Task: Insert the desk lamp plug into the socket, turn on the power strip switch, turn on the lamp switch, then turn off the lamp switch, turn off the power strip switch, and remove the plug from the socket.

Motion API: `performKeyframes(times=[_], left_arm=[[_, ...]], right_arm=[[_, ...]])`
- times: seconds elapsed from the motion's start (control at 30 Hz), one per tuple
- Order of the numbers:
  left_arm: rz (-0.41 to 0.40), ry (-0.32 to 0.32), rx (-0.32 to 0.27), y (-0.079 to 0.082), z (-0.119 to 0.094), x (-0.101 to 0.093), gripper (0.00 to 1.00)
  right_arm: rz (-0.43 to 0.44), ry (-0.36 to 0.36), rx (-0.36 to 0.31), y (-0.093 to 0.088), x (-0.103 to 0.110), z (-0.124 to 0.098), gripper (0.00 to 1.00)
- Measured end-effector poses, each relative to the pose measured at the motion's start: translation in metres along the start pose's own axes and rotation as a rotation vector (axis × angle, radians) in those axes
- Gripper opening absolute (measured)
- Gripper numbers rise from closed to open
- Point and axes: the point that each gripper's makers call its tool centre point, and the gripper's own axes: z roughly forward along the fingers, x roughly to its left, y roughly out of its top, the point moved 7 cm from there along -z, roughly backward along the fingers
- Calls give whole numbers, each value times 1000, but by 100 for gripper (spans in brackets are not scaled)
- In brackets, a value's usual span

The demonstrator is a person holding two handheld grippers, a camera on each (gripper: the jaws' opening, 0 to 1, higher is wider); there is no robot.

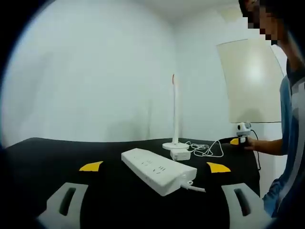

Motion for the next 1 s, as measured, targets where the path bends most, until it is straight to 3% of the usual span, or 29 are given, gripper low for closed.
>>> performKeyframes(times=[1.0], left_arm=[[-6,-1,15,-2,-2,0,75]], right_arm=[[-6,14,16,-2,4,1,83]])
